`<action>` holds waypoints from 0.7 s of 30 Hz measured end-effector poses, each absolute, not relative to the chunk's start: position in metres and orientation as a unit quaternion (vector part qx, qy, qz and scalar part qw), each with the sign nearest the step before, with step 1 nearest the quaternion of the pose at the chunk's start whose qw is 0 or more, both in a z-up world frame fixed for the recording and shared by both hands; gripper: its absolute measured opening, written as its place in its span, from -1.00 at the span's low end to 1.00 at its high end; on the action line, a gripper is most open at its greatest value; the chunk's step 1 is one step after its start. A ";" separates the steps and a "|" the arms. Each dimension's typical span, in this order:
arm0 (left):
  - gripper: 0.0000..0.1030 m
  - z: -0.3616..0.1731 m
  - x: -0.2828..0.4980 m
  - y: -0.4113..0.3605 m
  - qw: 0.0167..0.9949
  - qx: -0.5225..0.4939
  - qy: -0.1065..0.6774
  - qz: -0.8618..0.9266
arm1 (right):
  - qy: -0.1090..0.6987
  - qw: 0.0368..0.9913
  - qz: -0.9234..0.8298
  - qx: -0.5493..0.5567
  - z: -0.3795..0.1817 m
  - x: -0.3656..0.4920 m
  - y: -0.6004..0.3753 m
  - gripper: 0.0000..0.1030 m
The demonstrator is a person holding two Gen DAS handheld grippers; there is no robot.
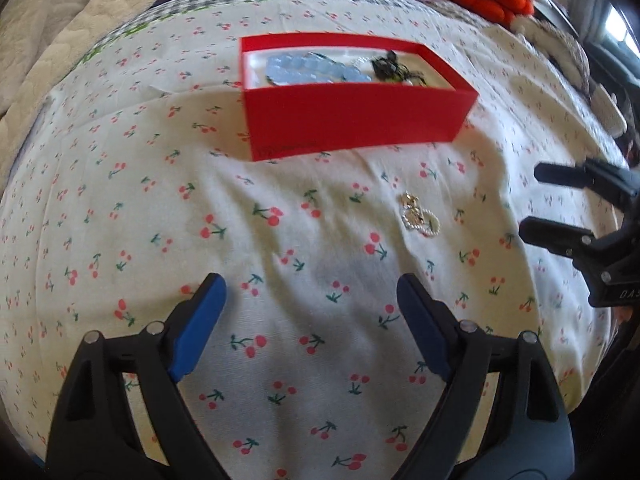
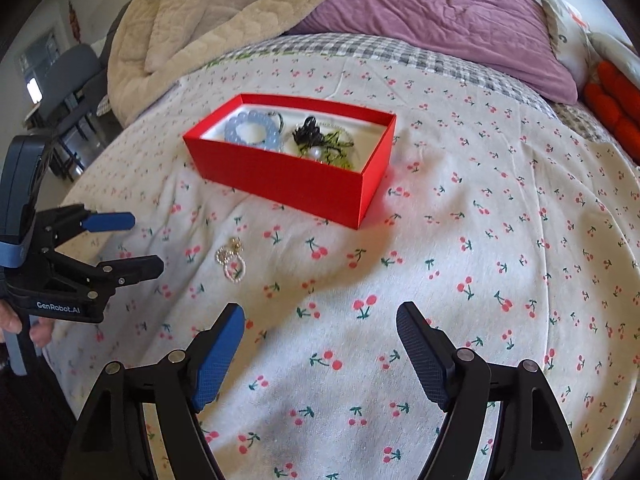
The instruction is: Organize jewelry
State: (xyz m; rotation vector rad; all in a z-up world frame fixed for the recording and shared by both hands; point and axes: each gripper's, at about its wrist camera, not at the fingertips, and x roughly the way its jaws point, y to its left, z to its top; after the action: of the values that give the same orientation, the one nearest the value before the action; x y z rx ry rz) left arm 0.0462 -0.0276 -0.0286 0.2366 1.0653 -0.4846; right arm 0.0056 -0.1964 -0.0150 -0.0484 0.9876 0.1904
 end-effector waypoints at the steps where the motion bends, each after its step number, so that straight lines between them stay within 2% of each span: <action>1: 0.70 -0.029 0.046 -0.032 0.824 0.120 0.501 -0.235 | 0.472 0.876 0.094 -0.029 -0.016 0.006 -0.194 0.55; 9: 0.70 -0.024 0.051 -0.040 0.820 0.135 0.502 -0.242 | 0.461 0.873 0.152 -0.056 -0.022 0.016 -0.163 0.53; 11: 0.70 -0.025 0.052 -0.037 0.817 0.128 0.507 -0.244 | 0.472 0.865 0.163 -0.054 -0.030 0.023 -0.155 0.35; 13: 0.69 -0.027 0.053 -0.034 0.815 0.123 0.511 -0.244 | 0.487 0.855 0.170 -0.056 -0.039 0.030 -0.148 0.01; 14: 0.69 -0.028 0.054 -0.033 0.814 0.122 0.513 -0.244 | 0.493 0.851 0.172 -0.059 -0.043 0.034 -0.144 -0.10; 18: 0.61 -0.027 0.054 -0.029 0.813 0.113 0.515 -0.247 | 0.487 0.854 0.172 -0.061 -0.048 0.044 -0.135 -0.18; 21: 0.44 -0.026 0.053 -0.031 0.811 0.113 0.515 -0.255 | 0.491 0.851 0.174 -0.061 -0.050 0.048 -0.134 -0.60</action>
State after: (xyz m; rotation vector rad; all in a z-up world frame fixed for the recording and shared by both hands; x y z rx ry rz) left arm 0.0526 -0.0308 -0.0260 0.2423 1.1005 -0.5440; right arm 0.0484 -0.1343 -0.0501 -0.1284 1.0347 0.3666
